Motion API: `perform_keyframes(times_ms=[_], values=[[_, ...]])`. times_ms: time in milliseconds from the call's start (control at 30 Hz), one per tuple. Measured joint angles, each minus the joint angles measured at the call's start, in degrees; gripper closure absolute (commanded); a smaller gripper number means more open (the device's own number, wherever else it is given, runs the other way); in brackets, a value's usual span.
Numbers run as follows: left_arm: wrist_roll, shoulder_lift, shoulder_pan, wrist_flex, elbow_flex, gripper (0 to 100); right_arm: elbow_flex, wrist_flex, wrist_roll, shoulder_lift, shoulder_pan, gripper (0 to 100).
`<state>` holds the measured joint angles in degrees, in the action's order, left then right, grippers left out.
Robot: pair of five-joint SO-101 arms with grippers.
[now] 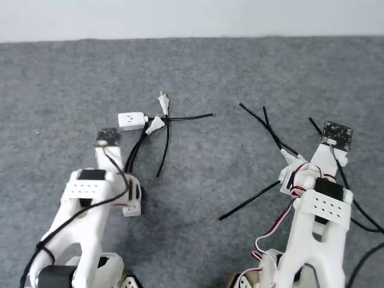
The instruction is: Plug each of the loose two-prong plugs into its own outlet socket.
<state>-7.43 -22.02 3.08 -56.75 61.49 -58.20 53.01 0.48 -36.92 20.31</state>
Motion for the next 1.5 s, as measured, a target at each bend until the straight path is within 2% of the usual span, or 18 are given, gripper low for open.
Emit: perform_keyframes(times_ms=[267,433,600,700,900,1033,1133,1333,1500], values=[[0.5,0.0,1.8,-10.8,-10.1,75,0.0,0.0,0.0,0.0,0.0,85.1],[1.9,0.0,2.4,-12.5,-12.4,75,0.0,0.0,0.0,0.0,-1.9,85.1],[0.3,-3.6,2.3,-12.5,-12.6,75,0.0,-0.4,-0.2,0.0,-8.7,85.2],[-0.7,-11.1,2.3,-12.6,-12.3,75,0.0,-2.3,-4.0,0.0,-14.2,85.2],[-0.8,-26.4,2.3,-12.0,0.2,75,6.0,-6.2,-12.0,0.0,-28.3,85.2],[-0.8,-28.3,2.3,-8.3,7.3,75,8.4,-12.7,-18.3,0.0,-38.6,85.2],[-0.8,-28.4,3.5,-5.7,8.4,75,10.0,-18.7,-19.6,2.1,-44.1,85.2],[-1.1,-28.5,10.3,1.1,10.4,75,19.5,-22.9,-20.1,15.6,-48.4,85.2],[-1.1,-28.5,11.1,2.0,10.4,75,29.7,-23.3,-20.3,31.6,-50.8,85.2]])
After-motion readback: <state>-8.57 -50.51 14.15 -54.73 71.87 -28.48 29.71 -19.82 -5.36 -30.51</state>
